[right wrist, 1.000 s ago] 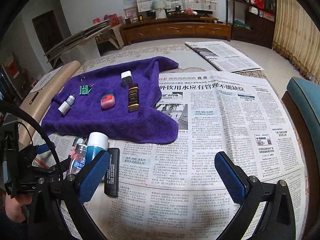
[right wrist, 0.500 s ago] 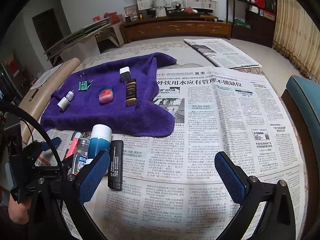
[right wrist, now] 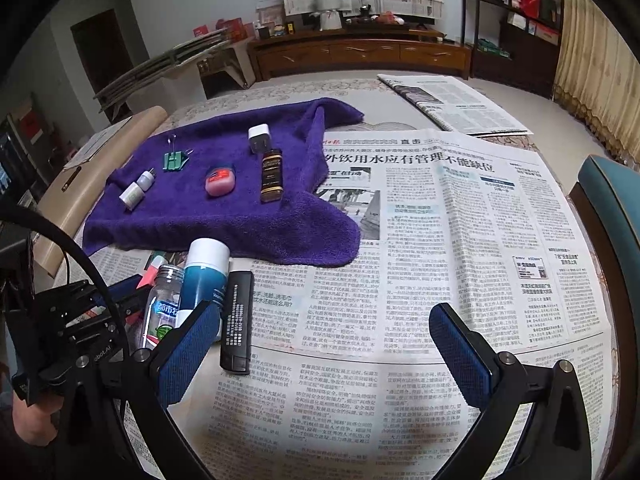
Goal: Organize rigid objects
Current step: 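Grasp the pink tube with the left tool while the right tool grasps the black stick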
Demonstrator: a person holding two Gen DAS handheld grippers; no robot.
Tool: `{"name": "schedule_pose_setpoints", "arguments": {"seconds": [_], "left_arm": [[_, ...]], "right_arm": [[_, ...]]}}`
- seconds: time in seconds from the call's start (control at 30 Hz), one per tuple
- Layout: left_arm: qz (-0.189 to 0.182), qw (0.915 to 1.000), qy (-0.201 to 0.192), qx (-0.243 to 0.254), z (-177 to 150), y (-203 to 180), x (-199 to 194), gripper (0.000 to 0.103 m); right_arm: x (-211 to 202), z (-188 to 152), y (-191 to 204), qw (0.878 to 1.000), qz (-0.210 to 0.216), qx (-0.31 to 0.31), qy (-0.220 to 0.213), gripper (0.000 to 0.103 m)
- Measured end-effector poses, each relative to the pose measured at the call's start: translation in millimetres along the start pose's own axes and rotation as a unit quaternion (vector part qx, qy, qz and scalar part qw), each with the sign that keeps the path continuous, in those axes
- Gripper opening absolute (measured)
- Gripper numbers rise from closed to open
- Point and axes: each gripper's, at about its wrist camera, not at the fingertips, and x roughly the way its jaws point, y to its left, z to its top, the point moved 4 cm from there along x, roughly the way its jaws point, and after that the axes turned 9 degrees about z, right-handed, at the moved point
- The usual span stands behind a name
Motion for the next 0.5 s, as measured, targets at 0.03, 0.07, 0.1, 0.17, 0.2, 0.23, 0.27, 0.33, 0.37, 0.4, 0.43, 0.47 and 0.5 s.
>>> {"name": "schedule_pose_setpoints", "arguments": {"seconds": [0.03,0.07,0.1,0.17,0.2,0.23,0.27,0.33,0.37,0.4,0.43,0.47,0.5], "left_arm": [[0.002,1.0000,0.002,-0.005,-0.3,3.9,0.3,0.016],[0.003,1.0000,0.004,-0.007,-0.6,6.5,0.7,0.016],[0.002,0.9999,0.006,-0.010,-0.6,8.9,1.1,0.016],[0.001,0.9999,0.008,-0.013,-1.3,12.6,1.0,0.016],[0.000,0.9999,0.009,-0.015,-1.6,13.7,1.3,0.016],[-0.002,0.9999,0.009,-0.014,-1.8,14.2,1.3,0.016],[-0.002,0.9999,0.009,-0.014,-2.0,14.6,1.4,0.016],[-0.002,0.9999,0.010,-0.012,-2.0,14.5,1.4,0.016],[-0.002,0.9999,0.010,-0.013,-1.8,14.6,1.6,0.016],[-0.002,0.9999,0.011,-0.013,-1.5,14.4,1.8,0.016],[-0.004,0.9998,0.012,-0.013,-1.0,14.8,2.1,0.016],[-0.007,0.9998,0.013,-0.015,-1.5,15.8,1.6,0.016],[-0.009,0.9997,0.014,-0.017,-1.4,16.7,1.6,0.016]], "right_arm": [[2.4,-0.9,3.3,1.000,0.004,-0.003,0.001,0.103],[5.2,-1.4,6.4,1.000,0.007,-0.007,0.003,0.103],[9.7,-2.2,10.9,1.000,0.010,-0.013,0.008,0.103],[16.8,-3.5,18.3,1.000,0.003,-0.026,0.017,0.102],[20.5,-4.0,20.7,0.999,-0.004,-0.030,0.021,0.102],[23.2,-4.8,21.6,0.999,-0.007,-0.031,0.023,0.102],[25.6,-5.2,22.1,0.999,-0.009,-0.032,0.026,0.101],[31.2,-6.6,21.5,0.998,-0.029,-0.043,0.031,0.101],[33.4,-7.4,21.1,0.998,-0.035,-0.047,0.034,0.101],[35.5,-8.1,20.2,0.997,-0.038,-0.049,0.036,0.101],[38.8,-8.9,20.2,0.997,-0.036,-0.050,0.040,0.101],[40.8,-9.3,20.8,0.997,-0.034,-0.049,0.043,0.101],[44.3,-10.0,22.6,0.997,-0.033,-0.053,0.046,0.100]]}}
